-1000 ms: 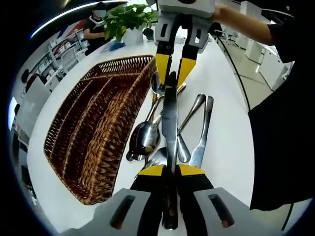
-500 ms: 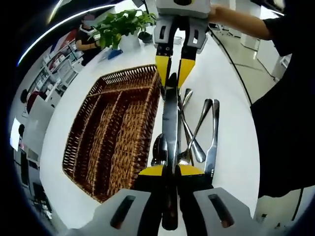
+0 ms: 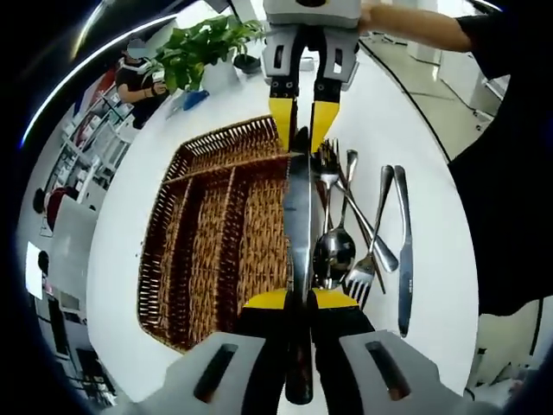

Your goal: Arrange the knives, forks, and spoons in their matching storage slots by inserting each utensil handle-first until every utensil is classified and aligned in the correct compartment

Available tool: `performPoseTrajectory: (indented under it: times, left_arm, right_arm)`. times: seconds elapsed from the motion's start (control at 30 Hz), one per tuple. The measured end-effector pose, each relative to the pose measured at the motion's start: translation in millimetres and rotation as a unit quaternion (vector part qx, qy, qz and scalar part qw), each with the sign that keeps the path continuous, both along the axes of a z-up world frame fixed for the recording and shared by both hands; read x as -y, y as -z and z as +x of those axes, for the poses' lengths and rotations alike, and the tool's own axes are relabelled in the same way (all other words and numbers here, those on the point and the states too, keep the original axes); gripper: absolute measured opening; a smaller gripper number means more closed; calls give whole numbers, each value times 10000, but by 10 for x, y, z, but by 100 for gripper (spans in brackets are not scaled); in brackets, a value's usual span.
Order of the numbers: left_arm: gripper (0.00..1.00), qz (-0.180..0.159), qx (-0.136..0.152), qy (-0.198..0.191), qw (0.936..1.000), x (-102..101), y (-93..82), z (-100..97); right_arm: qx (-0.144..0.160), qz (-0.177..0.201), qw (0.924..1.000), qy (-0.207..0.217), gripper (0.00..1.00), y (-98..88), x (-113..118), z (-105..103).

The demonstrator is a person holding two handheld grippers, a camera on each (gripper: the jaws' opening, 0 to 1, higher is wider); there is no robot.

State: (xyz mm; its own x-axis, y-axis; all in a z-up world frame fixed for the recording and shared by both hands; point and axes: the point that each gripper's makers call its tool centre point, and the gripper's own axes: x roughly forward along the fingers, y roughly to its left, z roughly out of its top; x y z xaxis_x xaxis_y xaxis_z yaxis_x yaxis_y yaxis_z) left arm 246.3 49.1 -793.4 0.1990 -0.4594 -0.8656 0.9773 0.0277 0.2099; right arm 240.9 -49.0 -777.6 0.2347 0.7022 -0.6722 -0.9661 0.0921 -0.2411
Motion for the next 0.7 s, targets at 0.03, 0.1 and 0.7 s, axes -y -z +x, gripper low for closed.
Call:
performPoseTrajectory:
  times: [0.03,0.1,0.7]
  left_arm:
    - [7,-3,-36,51,10000,8,12,66]
    - [7,7,-88,112,9999,17,41,109]
    - [8,-169,-528,68,9984,63,260,367]
  right_arm:
    - [-29,14,10000,31,9,-6,8,61]
    - [-59,-9,10000,46,9,0,10,106]
    - [-201,-148,9994,251,9,102,44,355]
